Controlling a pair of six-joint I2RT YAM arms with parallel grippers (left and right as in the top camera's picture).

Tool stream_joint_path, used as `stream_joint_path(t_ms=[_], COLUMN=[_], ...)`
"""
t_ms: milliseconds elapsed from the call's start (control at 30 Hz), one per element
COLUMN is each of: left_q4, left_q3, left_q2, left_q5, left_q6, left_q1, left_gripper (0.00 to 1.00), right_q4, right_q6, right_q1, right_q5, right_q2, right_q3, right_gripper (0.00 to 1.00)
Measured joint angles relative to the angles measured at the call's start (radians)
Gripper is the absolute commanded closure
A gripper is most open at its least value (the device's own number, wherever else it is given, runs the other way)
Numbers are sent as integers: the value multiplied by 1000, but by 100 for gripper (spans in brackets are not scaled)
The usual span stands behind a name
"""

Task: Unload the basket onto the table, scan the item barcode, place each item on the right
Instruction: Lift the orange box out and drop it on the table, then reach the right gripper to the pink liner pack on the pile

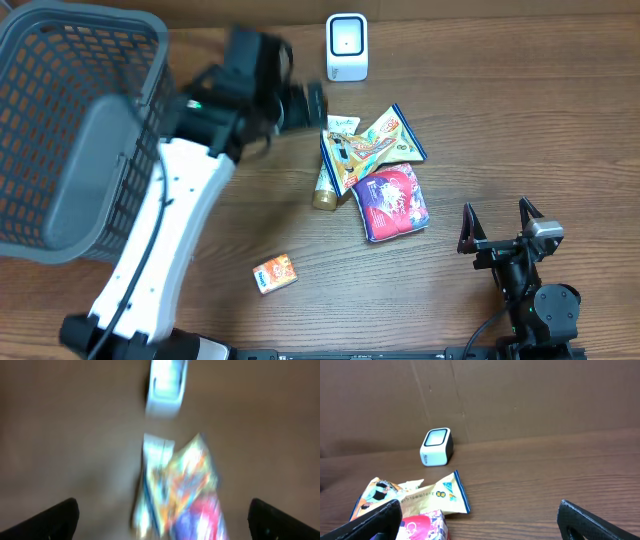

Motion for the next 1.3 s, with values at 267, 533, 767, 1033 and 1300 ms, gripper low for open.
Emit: stream_joint_path(t_ms=[267, 533, 767, 1033, 1300], left_q4=[203, 121, 145, 154, 197], left_q3=[326, 435, 453, 408, 301], left_q2=[-10, -11, -12, -56, -118], left_q5=[-145, -250, -426, -504, -530], left_q6=[217, 378, 431, 446, 446], left_q1=[0, 0, 0, 0, 5], left_gripper=[0, 0, 0, 0, 0], right_q4=[15, -14, -306, -837, -1212], right_q6=[1, 11, 74, 176, 227], right_q1=[0, 0, 0, 0, 0], right_q5=[1, -55, -52, -2, -128], right_q2=[0, 20, 54, 381, 966], right_q3=[0, 7, 304, 835, 1308], right_gripper=[0, 0, 0, 0, 0])
